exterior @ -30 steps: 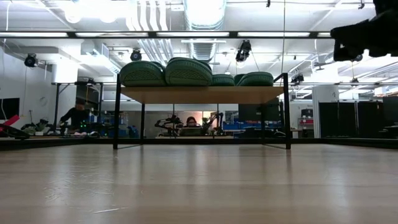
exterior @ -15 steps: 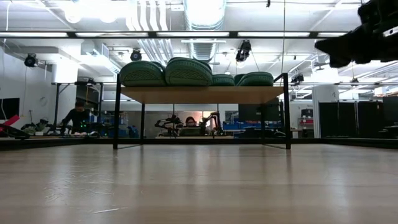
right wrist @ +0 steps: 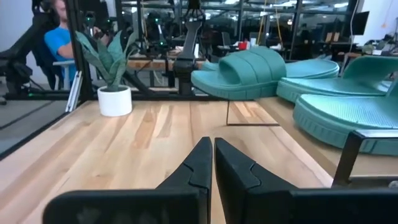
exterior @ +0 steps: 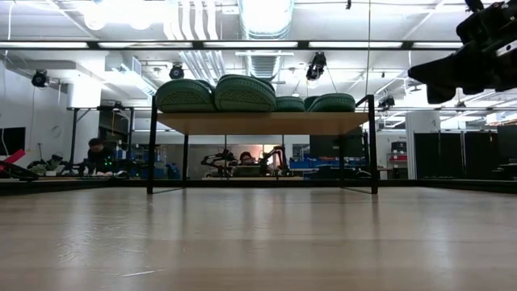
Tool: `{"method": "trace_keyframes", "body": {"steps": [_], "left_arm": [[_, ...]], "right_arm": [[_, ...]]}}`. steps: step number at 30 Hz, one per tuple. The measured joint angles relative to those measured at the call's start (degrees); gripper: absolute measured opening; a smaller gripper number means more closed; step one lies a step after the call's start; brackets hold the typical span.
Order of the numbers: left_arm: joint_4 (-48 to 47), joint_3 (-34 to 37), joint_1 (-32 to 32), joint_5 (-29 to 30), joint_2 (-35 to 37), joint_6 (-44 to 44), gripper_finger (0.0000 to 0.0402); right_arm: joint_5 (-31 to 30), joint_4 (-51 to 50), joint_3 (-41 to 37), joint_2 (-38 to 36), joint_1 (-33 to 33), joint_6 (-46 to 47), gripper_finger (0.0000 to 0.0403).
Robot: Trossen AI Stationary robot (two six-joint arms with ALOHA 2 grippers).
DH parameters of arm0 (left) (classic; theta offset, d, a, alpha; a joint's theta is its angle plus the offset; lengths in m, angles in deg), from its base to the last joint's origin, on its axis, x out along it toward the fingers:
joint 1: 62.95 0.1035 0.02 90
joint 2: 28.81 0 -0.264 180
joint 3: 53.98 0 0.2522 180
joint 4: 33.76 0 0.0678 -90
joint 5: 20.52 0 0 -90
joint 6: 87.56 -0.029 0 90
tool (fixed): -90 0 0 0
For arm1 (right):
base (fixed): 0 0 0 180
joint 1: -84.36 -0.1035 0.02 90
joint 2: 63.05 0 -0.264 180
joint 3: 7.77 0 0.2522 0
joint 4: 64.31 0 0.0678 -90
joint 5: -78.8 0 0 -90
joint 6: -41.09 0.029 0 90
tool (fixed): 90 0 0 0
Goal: Pick and place slides into the shelf
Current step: Return to Home Position
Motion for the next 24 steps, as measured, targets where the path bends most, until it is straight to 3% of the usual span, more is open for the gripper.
{"method": "trace_keyframes", "body": {"steps": [6,11,15,21,24], "left_arm": [[5.53,0.92,0.00,-0.55,-0.05,-0.07,0.0219],[12.08,5.25,0.00,-7.25,1.13,-5.19,0.0219],[23.52,13.69,-0.02,-15.94,2.71,-12.13,0.0219],[41.64,27.38,0.00,-17.21,5.14,-16.50,0.0219],[46.61,33.54,0.00,-21.25,6.37,-17.41,0.0219]], "right_arm": [[-0.19,0.03,0.00,1.54,0.03,-2.23,0.0008],[-0.20,0.00,0.00,1.69,0.07,-2.07,0.0008],[-0.20,-0.02,0.00,1.71,0.07,-3.76,0.0008],[-0.17,-0.06,0.00,1.81,0.07,-3.49,0.0008],[-0.20,-0.08,0.03,2.61,0.07,-4.71,0.0008]]}}
